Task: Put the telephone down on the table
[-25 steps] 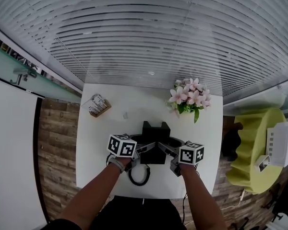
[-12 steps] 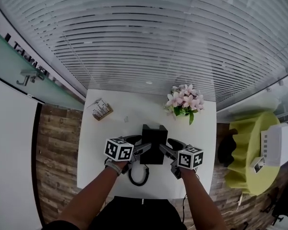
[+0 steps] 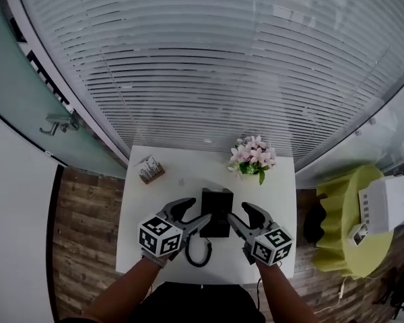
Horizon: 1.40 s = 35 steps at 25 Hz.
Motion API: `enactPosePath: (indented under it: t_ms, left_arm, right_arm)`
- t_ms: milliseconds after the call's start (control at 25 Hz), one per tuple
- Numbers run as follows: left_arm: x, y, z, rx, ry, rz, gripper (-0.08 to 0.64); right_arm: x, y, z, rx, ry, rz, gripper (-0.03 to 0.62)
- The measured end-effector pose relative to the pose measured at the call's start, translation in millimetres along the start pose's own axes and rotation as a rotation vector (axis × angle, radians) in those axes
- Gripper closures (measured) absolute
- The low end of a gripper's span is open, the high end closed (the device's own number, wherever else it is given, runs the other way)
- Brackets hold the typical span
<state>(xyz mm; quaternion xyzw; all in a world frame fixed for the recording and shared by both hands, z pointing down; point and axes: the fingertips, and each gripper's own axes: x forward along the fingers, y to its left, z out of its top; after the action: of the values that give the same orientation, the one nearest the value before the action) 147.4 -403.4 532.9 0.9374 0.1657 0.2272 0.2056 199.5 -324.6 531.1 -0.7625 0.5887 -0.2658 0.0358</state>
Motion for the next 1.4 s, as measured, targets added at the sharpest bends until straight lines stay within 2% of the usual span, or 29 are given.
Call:
enactPosePath:
  t_ms: [240, 400, 480, 560, 640, 680, 760, 880, 1120, 1400]
  left_arm:
    - [-42, -55, 50, 0.155, -0.113, -0.008, 0.278]
    - [-58, -88, 57, 0.26, -0.145, -0.015, 0.286]
    - [-63, -98, 56, 0.297, -0.162, -0.012, 0.333]
    - [-67, -102, 56, 0.311, -0.185, 0.005, 0.385]
    - [-70, -105, 56, 0.318, -0.206, 0.03, 0.487]
    - [-71, -107, 56, 0.329, -0.213, 0.039, 0.53]
    - [-72, -111, 56, 0.347, -0.225, 0.046, 0.548]
    - [-71, -117, 55, 0.336, -0.25, 0.047, 0.551]
    - [-69, -125, 55, 0.38, -0.252, 0.047, 0.551]
    - [-64, -129, 60, 0.366, -0.276, 0.05, 0.551]
  right_arm:
    - [-37, 60, 59, -0.195, -0.132, 0.046, 0.344]
    - [-56, 92, 75, -0.252, -0.173, 0.105, 0.344]
    - [-64, 101, 78, -0.263, -0.191, 0.119, 0.345]
    - [-70, 106, 79, -0.266, -0.207, 0.128, 0.378]
    - [-75, 108, 77, -0.268, -0.218, 0.131, 0.49]
    - [-77, 108, 75, -0.276, -0.223, 0.133, 0.519]
    - [-81, 109, 73, -0.3, -0.232, 0.135, 0.556]
    - [-86, 111, 72, -0.321, -0.244, 0.134, 0.569]
    - [-87, 111, 70, -0.326, -0.242, 0.132, 0.569]
    - [-90, 110, 69, -0.333, -0.237, 0.126, 0.569]
